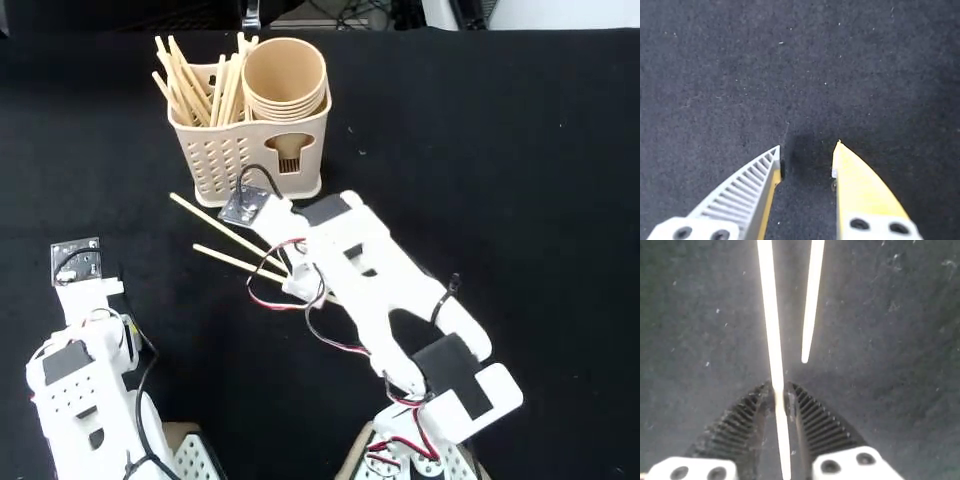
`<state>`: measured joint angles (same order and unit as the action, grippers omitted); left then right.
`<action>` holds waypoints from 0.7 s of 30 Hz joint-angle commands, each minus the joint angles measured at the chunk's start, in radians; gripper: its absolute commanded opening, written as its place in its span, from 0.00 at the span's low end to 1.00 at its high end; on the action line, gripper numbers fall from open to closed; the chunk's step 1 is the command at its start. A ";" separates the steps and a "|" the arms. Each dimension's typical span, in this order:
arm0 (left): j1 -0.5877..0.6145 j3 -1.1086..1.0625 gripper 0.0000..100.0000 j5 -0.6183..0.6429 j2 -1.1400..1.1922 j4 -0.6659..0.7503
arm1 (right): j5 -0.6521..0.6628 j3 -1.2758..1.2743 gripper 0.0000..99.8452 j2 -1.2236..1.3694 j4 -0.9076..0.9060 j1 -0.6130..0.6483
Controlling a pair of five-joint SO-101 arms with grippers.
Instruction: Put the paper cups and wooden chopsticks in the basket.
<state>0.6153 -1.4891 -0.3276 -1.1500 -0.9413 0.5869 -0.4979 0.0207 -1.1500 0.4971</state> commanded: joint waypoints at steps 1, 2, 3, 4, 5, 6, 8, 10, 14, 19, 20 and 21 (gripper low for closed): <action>0.007 0.005 0.18 0.005 -0.012 0.015 | 0.000 -0.002 0.01 -0.044 0.084 -0.014; 0.007 0.005 0.18 0.005 -0.012 0.015 | 0.000 -0.001 0.02 -0.044 0.092 -0.014; 0.007 0.005 0.18 0.005 -0.012 0.015 | -0.009 0.001 0.02 -0.044 0.094 -0.014; 0.007 0.005 0.18 0.005 -0.012 0.015 | -0.026 0.002 0.05 -0.044 0.094 -0.014; 0.007 0.005 0.18 0.005 -0.012 0.015 | -0.048 0.008 0.09 -0.044 0.094 -0.014; 0.007 0.005 0.18 0.005 -0.012 0.015 | -0.074 0.018 0.13 -0.044 0.094 -0.014; 0.007 0.005 0.18 0.005 -0.012 0.017 | -0.127 0.047 0.20 -0.044 0.098 0.000; 0.007 0.005 0.18 0.005 -0.012 0.017 | -0.170 0.084 0.20 -0.042 0.101 0.018; 0.007 0.005 0.18 0.005 -0.012 0.017 | -0.204 0.153 0.18 -0.015 0.100 0.063; 0.007 0.005 0.18 0.005 -0.012 0.017 | -0.218 0.219 0.18 0.143 0.100 0.083; 0.007 0.005 0.18 0.005 -0.012 0.017 | -0.218 0.231 0.18 0.183 0.100 0.094; 0.007 0.005 0.18 0.005 -0.012 0.017 | -0.218 0.245 0.18 0.217 0.100 0.101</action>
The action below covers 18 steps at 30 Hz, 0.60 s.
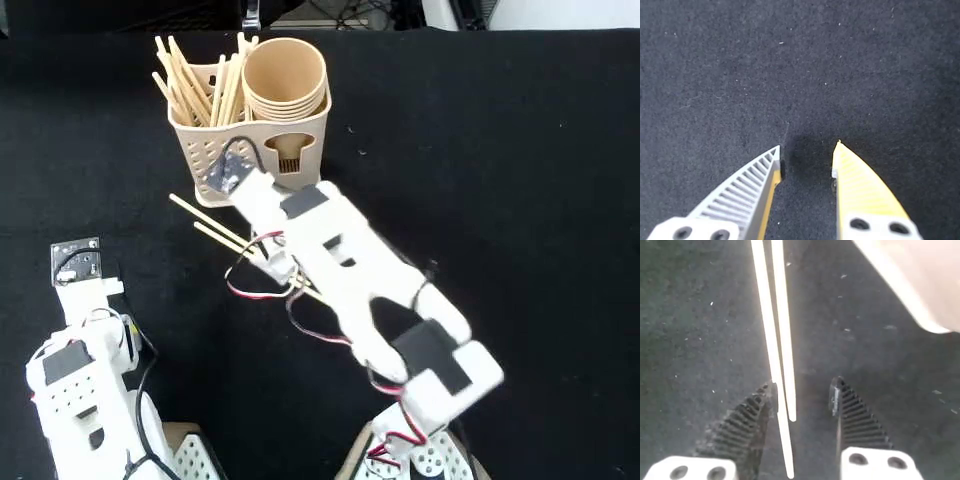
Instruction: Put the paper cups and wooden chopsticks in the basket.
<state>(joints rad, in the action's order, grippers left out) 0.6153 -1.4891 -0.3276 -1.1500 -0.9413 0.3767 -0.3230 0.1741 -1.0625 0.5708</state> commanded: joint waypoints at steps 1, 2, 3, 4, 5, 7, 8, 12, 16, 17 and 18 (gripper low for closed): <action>0.007 0.005 0.18 0.005 -0.012 0.017 | -0.008 0.088 0.18 0.093 0.014 0.038; 0.007 0.005 0.18 0.005 -0.012 0.017 | -0.008 0.108 0.18 0.120 0.014 0.049; 0.007 0.005 0.18 0.005 -0.012 0.017 | -0.008 0.131 0.18 0.147 0.011 0.057; 0.007 0.005 0.18 0.005 -0.012 0.017 | -0.008 0.153 0.18 0.168 0.006 0.066; 0.007 0.005 0.18 0.005 -0.012 0.017 | -0.008 0.171 0.18 0.186 0.006 0.071; 0.005 0.005 0.18 0.005 -0.012 0.017 | -0.008 0.200 0.18 0.219 0.006 0.071; 0.005 0.005 0.18 0.005 -0.012 0.017 | -0.006 0.213 0.18 0.231 0.008 0.069; 0.005 0.005 0.18 0.005 -0.012 0.017 | 0.003 0.231 0.18 0.265 0.014 0.066; 0.005 0.005 0.18 0.005 -0.012 0.017 | 0.003 0.231 0.13 0.278 0.012 0.066; 0.005 0.005 0.18 0.005 -0.012 0.017 | 0.009 0.231 0.08 0.278 0.012 0.066; 0.005 0.005 0.18 0.005 -0.012 0.017 | 0.025 0.231 0.02 0.278 0.012 0.066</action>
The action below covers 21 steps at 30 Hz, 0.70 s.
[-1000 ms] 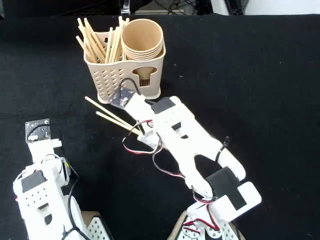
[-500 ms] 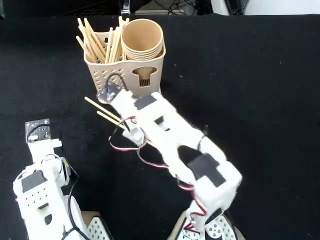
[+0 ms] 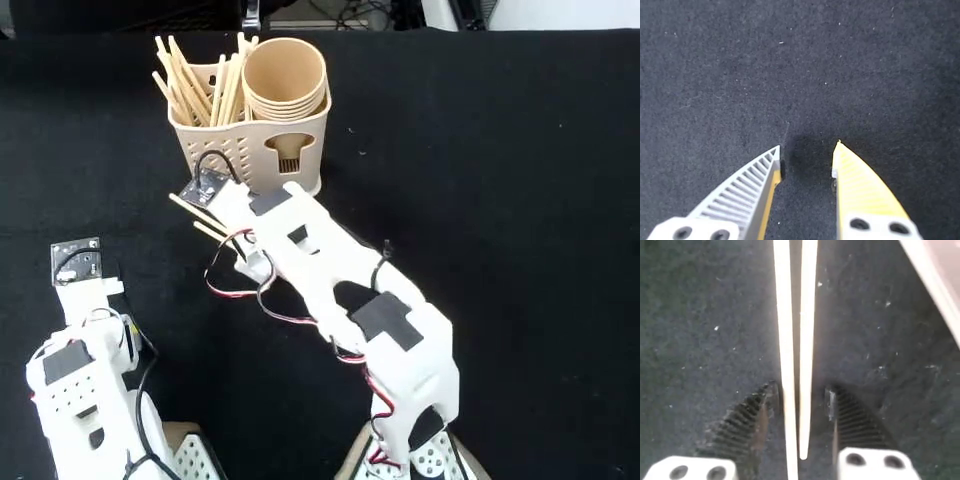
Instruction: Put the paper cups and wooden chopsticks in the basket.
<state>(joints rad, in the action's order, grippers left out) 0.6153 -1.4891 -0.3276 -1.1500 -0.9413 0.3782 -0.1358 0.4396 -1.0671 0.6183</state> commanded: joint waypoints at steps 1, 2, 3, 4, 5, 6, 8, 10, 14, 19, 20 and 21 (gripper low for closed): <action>0.005 0.005 0.18 0.005 -0.012 0.017 | 0.034 0.044 0.01 0.013 0.017 0.018; 0.005 0.005 0.18 0.005 -0.012 0.017 | 0.035 0.044 0.03 0.013 0.012 0.018; 0.005 0.005 0.18 0.005 -0.012 0.017 | 0.038 0.044 0.02 0.013 0.011 0.018; 0.005 0.005 0.18 0.005 -0.012 0.017 | 0.041 0.044 0.01 0.012 0.011 0.018; 0.005 0.005 0.18 0.005 -0.012 0.017 | 0.041 0.042 0.01 0.012 0.009 0.018; 0.005 0.005 0.18 0.005 -0.012 0.017 | 0.041 0.041 0.01 0.010 0.009 0.018; 0.005 0.005 0.18 0.005 -0.012 0.017 | 0.041 0.038 0.01 0.010 0.006 0.018; 0.005 0.005 0.18 0.005 -0.012 0.017 | 0.041 0.042 0.01 0.008 -0.015 0.018; 0.005 0.004 0.18 0.005 -0.012 0.017 | 0.041 0.021 0.01 -0.062 -0.046 0.018; 0.005 0.004 0.18 0.005 -0.012 0.017 | 0.035 -0.097 0.01 -0.297 -0.018 0.017; 0.005 0.004 0.18 0.005 -0.012 0.017 | 0.035 -0.124 0.01 -0.348 -0.012 0.017; 0.005 0.004 0.18 0.005 -0.012 0.017 | 0.035 -0.147 0.01 -0.390 -0.008 0.017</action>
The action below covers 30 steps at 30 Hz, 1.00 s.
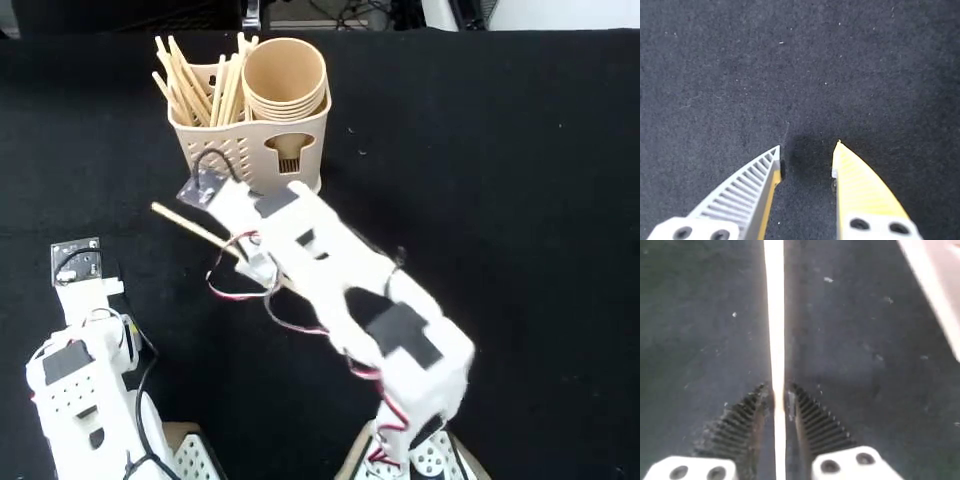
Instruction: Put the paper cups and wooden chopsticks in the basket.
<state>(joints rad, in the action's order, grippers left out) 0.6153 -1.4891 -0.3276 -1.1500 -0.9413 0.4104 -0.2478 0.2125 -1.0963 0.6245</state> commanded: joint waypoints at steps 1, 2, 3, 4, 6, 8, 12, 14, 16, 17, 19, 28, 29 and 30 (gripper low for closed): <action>0.005 0.004 0.18 0.005 -0.012 0.017 | 0.003 -0.058 0.01 -0.205 0.028 0.011; 0.005 0.004 0.18 0.005 -0.012 0.017 | 0.003 -0.076 0.01 -0.234 0.028 0.011; 0.005 0.004 0.18 0.005 -0.012 0.017 | 0.003 -0.090 0.01 -0.251 0.028 0.011; 0.005 0.004 0.18 0.005 -0.012 0.017 | 0.003 -0.101 0.01 -0.259 0.029 0.011; 0.005 0.004 0.18 0.005 -0.012 0.017 | 0.003 -0.116 0.01 -0.268 0.026 0.005; 0.005 0.004 0.18 0.005 -0.012 0.017 | 0.003 -0.124 0.01 -0.277 0.026 -0.021; 0.005 0.004 0.18 0.005 -0.012 0.017 | 0.005 -0.116 0.01 -0.366 0.035 -0.052; 0.005 0.004 0.18 0.005 -0.012 0.017 | 0.008 -0.101 0.01 -0.430 0.018 -0.041; 0.005 0.004 0.18 0.005 -0.012 0.017 | 0.009 -0.068 0.01 -0.496 -0.035 -0.020; 0.005 0.004 0.18 0.005 -0.012 0.017 | 0.009 -0.047 0.01 -0.527 -0.071 -0.011; 0.005 0.004 0.18 0.005 -0.012 0.017 | 0.009 0.002 0.01 -0.578 -0.132 0.005; -0.018 0.004 0.18 0.005 -0.012 0.017 | -0.035 0.285 0.01 -0.611 -0.109 0.005; -0.018 0.004 0.18 0.005 -0.012 0.017 | -0.068 0.308 0.01 -0.596 -0.072 0.003; -0.018 0.004 0.18 0.005 -0.012 0.017 | -0.097 0.326 0.01 -0.579 -0.032 0.003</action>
<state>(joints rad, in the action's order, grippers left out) 0.6091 -1.4891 -0.3276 -1.1500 -0.9413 0.3751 -0.0222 -0.3813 -1.2190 0.6183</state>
